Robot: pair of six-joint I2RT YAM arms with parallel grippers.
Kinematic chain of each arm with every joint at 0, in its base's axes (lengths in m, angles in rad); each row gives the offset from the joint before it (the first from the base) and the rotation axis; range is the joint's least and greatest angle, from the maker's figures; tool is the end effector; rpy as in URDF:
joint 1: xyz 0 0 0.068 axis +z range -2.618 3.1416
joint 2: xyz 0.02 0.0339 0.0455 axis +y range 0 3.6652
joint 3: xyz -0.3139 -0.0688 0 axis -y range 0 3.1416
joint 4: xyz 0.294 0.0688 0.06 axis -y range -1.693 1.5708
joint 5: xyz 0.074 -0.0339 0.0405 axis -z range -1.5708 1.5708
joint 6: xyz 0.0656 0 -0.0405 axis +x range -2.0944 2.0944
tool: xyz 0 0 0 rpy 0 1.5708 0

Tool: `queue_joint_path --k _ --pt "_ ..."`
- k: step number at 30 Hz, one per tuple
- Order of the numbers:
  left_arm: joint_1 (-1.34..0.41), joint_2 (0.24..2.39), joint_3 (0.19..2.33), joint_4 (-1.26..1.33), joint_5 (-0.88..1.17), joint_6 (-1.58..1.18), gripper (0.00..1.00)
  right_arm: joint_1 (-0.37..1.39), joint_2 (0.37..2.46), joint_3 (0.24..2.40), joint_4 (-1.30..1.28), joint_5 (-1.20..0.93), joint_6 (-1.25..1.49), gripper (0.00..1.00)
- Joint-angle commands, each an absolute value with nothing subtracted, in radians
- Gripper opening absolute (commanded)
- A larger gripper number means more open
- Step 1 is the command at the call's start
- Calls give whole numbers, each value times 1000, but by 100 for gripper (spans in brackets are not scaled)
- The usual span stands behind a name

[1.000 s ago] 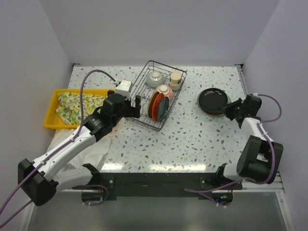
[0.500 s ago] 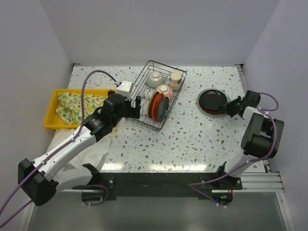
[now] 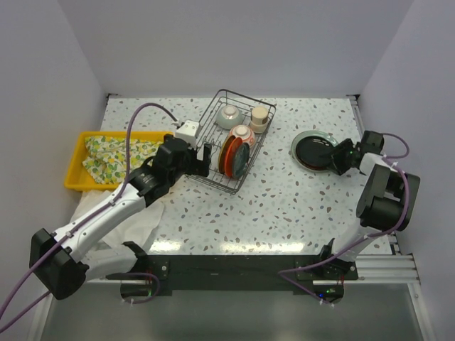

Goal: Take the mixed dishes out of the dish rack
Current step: Place the plate on the plate.

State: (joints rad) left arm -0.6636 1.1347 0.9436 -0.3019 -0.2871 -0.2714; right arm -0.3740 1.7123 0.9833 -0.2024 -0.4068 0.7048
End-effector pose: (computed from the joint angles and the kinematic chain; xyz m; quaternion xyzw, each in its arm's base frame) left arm 0.2541 -0.1751 0.3363 0.0935 0.8475 -0.1193 0.5087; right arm 0.3852 -0.1233 0.1654 0.4231 0.8304 0.2398 0.2720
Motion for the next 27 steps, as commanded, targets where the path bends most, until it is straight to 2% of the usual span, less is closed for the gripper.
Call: queue_joint_path --k 1,6,15,27 --pt "-661 1152 973 -261 -256 -287 100 -357 1655 1043 -339 -351 597 57" --pt "-661 1173 983 -264 -244 -288 100 -324 1622 1068 -394 -298 543 69" --pt "-663 1206 1005 -276 -255 -278 100 -210 1507 1078 -469 -204 466 79" --pt "-666 1318 1101 -279 -252 -278 95 -41 1093 830 -431 -199 471 88"
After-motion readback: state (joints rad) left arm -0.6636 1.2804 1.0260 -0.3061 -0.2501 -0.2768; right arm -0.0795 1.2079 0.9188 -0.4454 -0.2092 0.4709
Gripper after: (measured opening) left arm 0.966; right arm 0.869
